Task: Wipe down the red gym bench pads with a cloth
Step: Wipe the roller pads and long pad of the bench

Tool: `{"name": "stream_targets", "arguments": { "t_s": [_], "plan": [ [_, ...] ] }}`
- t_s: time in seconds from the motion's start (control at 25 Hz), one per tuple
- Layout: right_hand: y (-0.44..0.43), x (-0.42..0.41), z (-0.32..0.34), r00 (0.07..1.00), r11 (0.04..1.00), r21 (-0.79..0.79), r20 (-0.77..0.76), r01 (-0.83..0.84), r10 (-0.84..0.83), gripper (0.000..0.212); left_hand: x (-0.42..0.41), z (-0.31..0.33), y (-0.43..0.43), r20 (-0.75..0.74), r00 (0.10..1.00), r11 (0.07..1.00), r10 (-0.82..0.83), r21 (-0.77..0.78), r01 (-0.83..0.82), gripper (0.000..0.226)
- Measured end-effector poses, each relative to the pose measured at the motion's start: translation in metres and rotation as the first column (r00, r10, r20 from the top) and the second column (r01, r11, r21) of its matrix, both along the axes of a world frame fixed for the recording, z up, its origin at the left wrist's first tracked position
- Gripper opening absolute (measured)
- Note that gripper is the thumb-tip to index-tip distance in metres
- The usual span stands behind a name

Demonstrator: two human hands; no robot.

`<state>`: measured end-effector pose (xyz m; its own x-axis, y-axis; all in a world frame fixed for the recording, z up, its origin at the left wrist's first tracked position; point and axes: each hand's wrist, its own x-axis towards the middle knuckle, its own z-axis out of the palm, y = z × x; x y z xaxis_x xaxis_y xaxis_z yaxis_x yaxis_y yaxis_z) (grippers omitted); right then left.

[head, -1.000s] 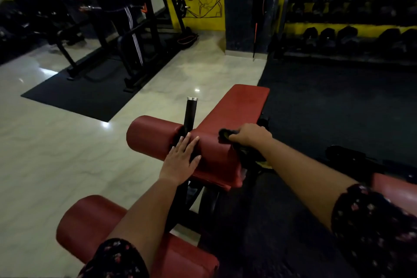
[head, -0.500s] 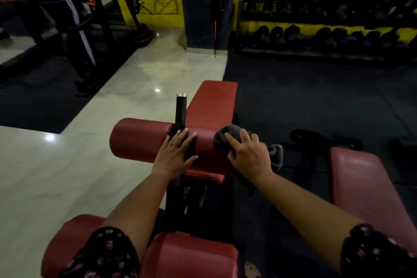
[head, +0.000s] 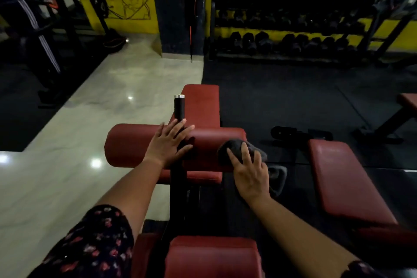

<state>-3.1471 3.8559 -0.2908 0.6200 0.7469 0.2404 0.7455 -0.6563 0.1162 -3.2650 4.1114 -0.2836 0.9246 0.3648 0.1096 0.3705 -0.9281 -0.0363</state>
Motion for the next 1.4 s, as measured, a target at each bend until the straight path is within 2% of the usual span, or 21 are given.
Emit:
{"name": "stream_targets", "arguments": {
  "t_s": [0.08, 0.2, 0.28, 0.48, 0.6, 0.72, 0.84, 1.0, 1.08, 1.16, 1.24, 1.28, 1.4],
  "plan": [
    [0.015, 0.011, 0.014, 1.0, 1.0, -0.019, 0.031, 0.008, -0.008, 0.067, -0.002, -0.001, 0.009, 0.077, 0.99, 0.991, 0.117, -0.073, -0.111, 0.075],
    [0.038, 0.02, 0.036, 0.999, 0.998, -0.049, -0.016, 0.043, -0.043, 0.053, -0.004, -0.008, 0.022, 0.036, 0.974, 0.97, 0.223, -0.11, -0.217, 0.071],
    [0.051, 0.026, 0.042, 0.995, 0.996, -0.073, -0.082, 0.056, -0.062, 0.046, -0.003, -0.013, 0.027, 0.023, 0.97, 0.963, 0.243, -0.129, -0.238, 0.067],
    [0.078, 0.043, 0.056, 0.979, 0.993, -0.066, -0.175, 0.098, -0.108, 0.04, -0.001, -0.023, 0.023, 0.157, 0.952, 0.96, 0.265, -0.136, -0.245, 0.058],
    [0.096, 0.062, 0.064, 0.956, 0.982, -0.159, -0.257, 0.103, -0.142, 0.039, -0.002, -0.026, 0.022, 0.182, 0.946, 0.961, 0.269, -0.111, -0.252, 0.054],
    [0.119, 0.074, 0.074, 0.945, 0.964, -0.247, -0.28, 0.1, -0.17, 0.038, -0.004, -0.03, 0.024, 0.223, 0.943, 0.969, 0.248, -0.076, -0.237, 0.06],
    [0.13, 0.063, 0.073, 0.978, 0.969, -0.245, -0.193, 0.031, -0.08, 0.033, -0.008, -0.032, 0.025, 0.27, 0.939, 0.977, 0.213, -0.068, -0.202, 0.058],
    [0.101, 0.033, 0.044, 0.981, 0.989, -0.04, 0.131, -0.141, 0.145, 0.024, -0.008, -0.034, 0.027, 0.289, 0.937, 0.98, 0.196, -0.075, -0.182, 0.055],
    [0.072, 0.014, 0.017, 0.953, 0.977, 0.023, 0.226, -0.213, 0.202, 0.039, -0.007, -0.033, 0.028, 0.326, 0.929, 0.983, 0.176, -0.1, -0.151, 0.052],
    [0.039, -0.007, -0.015, 0.924, 0.957, -0.011, 0.259, -0.289, 0.282, 0.057, -0.011, -0.03, 0.033, 0.452, 0.884, 0.988, 0.122, -0.136, -0.067, 0.044],
    [0.019, -0.02, -0.029, 0.909, 0.937, -0.089, 0.227, -0.337, 0.348, 0.068, -0.02, -0.028, 0.044, 0.53, 0.847, 0.997, 0.033, -0.082, 0.012, 0.037],
    [0.018, -0.022, -0.03, 0.906, 0.928, -0.112, 0.203, -0.355, 0.371, 0.07, -0.026, -0.029, 0.052, 0.519, 0.854, 0.999, -0.027, -0.018, 0.043, 0.037],
    [0.038, -0.021, -0.011, 0.872, 0.894, -0.151, 0.201, -0.422, 0.445, 0.062, -0.039, -0.038, 0.071, 0.361, 0.922, 0.986, -0.144, 0.132, 0.102, 0.049]
  ]
}}
